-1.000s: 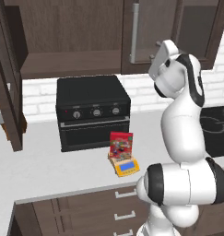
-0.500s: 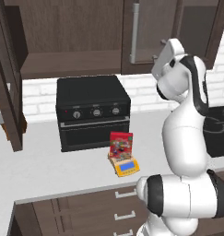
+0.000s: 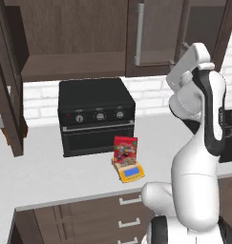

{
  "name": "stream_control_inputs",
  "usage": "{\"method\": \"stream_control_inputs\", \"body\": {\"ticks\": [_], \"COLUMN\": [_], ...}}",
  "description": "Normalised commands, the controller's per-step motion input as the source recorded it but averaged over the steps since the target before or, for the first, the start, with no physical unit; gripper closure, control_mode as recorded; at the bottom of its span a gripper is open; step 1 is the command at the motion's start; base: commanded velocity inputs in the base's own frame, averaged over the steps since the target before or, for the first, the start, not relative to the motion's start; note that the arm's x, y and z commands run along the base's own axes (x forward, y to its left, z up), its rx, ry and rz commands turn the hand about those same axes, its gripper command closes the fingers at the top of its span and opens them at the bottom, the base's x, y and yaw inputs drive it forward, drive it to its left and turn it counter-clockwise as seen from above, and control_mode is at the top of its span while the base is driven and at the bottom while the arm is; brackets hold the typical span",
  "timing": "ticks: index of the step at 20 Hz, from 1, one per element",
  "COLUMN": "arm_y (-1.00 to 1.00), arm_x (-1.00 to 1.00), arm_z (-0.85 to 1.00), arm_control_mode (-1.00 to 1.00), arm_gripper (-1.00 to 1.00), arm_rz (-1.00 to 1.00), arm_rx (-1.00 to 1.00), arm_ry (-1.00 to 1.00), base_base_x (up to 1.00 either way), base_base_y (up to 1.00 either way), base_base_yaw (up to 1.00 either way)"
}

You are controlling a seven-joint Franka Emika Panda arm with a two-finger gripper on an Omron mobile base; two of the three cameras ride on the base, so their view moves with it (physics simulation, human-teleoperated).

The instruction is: Pick the cereal and place it on the digital scale for weighing, and close the cabinet.

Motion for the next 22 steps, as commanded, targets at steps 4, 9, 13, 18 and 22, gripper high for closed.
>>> {"method": "stream_control_inputs", "body": {"ticks": [4, 9, 13, 18, 22], "arm_y": [0.57, 0.73, 0.76, 0.66, 0.83], "arm_x": [-1.0, -0.94, -0.74, -0.45, -0.11], "arm_z": [0.1, 0.27, 0.4, 0.21, -0.24], "arm_control_mode": [-1.0, -1.0, -1.0, -1.0, -1.0], "arm_gripper": [-1.0, -1.0, -1.0, -1.0, -1.0], "arm_rz": [0.0, 0.0, 0.0, 0.0, -0.01], "arm_rx": [0.1, 0.08, 0.05, 0.06, 0.14], "arm_ry": [0.0, 0.0, -0.03, 0.0, 0.04], "base_base_x": [0.0, 0.0, 0.0, 0.0, 0.0], "base_base_y": [0.0, 0.0, 0.0, 0.0, 0.0], "base_base_yaw": [0.0, 0.0, 0.0, 0.0, 0.0]}}
